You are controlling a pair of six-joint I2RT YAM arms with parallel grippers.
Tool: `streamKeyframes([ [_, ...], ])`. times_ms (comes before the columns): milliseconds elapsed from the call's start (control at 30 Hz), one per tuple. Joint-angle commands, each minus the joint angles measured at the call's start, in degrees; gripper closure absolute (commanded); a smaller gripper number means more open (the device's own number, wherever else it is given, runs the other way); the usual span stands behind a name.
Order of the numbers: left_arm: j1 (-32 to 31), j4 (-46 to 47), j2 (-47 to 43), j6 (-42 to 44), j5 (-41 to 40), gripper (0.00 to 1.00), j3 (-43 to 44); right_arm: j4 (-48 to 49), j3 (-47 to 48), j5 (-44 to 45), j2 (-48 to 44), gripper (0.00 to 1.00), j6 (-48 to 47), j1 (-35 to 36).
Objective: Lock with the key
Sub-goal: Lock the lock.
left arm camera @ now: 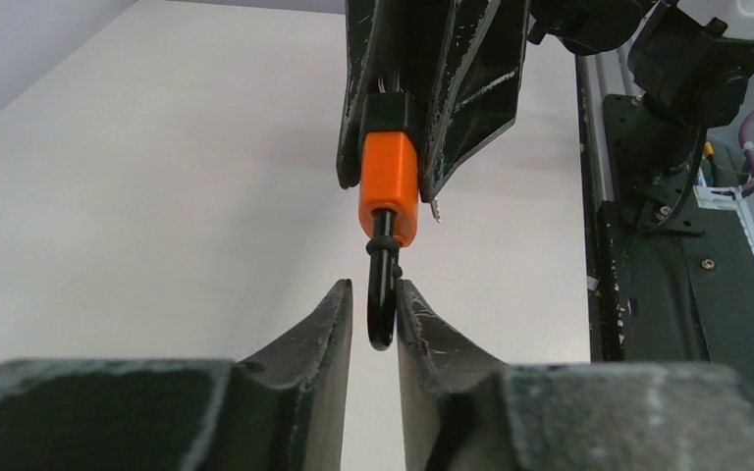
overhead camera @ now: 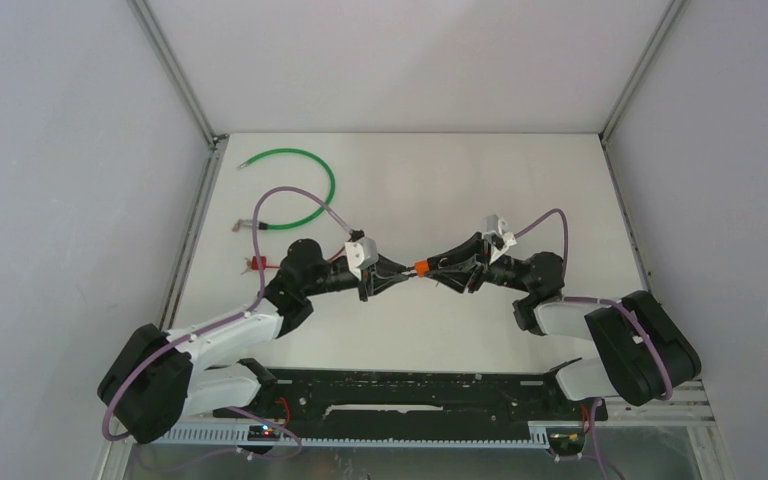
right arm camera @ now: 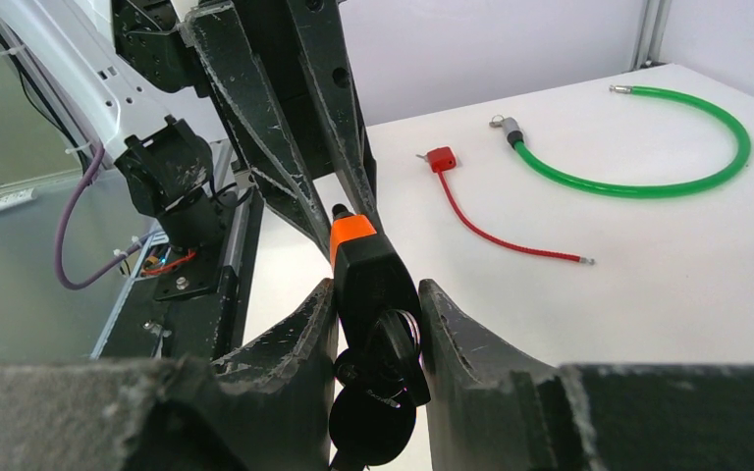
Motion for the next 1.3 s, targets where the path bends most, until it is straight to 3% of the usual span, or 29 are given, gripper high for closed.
streamKeyframes([
  [0, -0.5, -1.2, 0.3, 2.0, 1.3, 0.79, 3.9, 4.5, 2.7, 0.0, 0.0, 1.0, -1.0, 0.3],
  [233, -0.9, -4.4, 0.9, 3.8, 2.6, 1.0, 5.4, 4.5, 2.7, -0.1, 0.1, 1.0, -1.8, 0.5],
  [733, -1.8, -6.3, 0.3, 5.8, 4.3, 1.0, 5.4, 4.5, 1.0, -1.1, 0.0, 1.0, -11.6, 4.1],
  [1267, -1.9, -6.8, 0.6, 6.1, 5.1, 1.0, 5.7, 4.5, 4.1, -8.2, 4.8, 1.0, -10.8, 7.1],
])
